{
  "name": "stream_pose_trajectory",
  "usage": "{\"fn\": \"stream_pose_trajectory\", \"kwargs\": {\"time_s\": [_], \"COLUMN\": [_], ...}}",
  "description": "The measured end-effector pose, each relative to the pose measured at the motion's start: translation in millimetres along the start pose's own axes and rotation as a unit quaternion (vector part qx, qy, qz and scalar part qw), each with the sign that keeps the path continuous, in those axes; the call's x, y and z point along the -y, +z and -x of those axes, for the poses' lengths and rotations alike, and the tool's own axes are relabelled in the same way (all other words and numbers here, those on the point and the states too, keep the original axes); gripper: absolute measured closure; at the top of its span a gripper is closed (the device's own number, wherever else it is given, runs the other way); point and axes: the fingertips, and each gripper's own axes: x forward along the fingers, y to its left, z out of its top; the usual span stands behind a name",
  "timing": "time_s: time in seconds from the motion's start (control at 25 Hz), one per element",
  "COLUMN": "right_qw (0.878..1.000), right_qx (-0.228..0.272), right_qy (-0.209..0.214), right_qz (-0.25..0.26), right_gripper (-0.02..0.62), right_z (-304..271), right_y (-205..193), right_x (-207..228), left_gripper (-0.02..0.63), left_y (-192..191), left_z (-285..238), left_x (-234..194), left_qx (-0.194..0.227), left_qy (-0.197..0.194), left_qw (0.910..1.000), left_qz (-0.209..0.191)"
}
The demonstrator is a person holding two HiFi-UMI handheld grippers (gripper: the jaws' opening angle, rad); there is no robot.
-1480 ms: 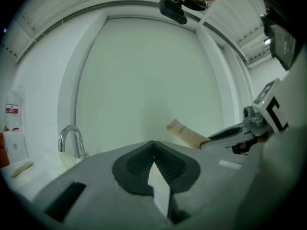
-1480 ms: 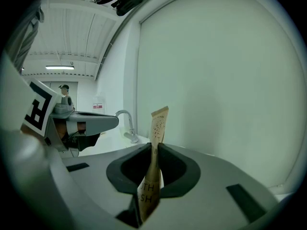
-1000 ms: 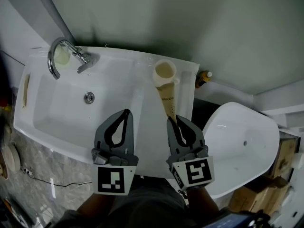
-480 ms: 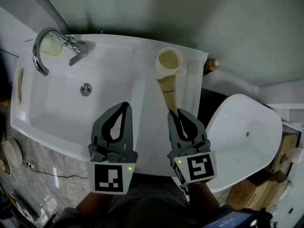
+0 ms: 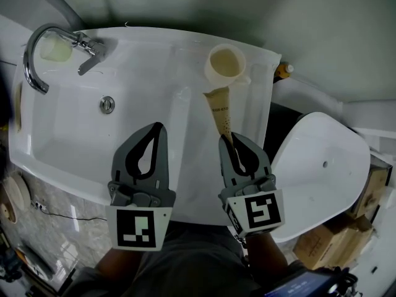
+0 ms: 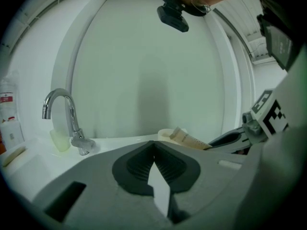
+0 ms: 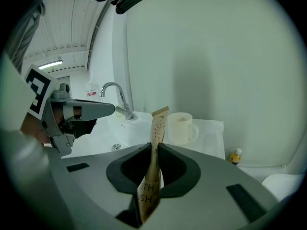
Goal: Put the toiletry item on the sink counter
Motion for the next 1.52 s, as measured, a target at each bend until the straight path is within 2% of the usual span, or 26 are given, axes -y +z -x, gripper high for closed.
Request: {"fn": "stream_pose_trajectory", "kwargs": {"time_s": [0.6, 1.52], "right_qw": [0.999, 0.998], "right_qx": [-0.032, -0.057], "right_qy": [-0.002, -0.005], "right_qz": [-0.011, -0.018], "right_gripper": [0.548, 0.548], "right_z": [-18, -36], "right_y": [-26, -45], "right_x": [8, 9], "left_gripper": [0.595, 0.595], "left_y": [-24, -42], "left_z": [-20, -30], "left_x": [-2, -12], "left_qx": [-0.028, -0.045], "left_qy": [-0.009, -0.013], "left_qw": [0.9995, 0.9988], "left_qz": [0.008, 0.015]}}
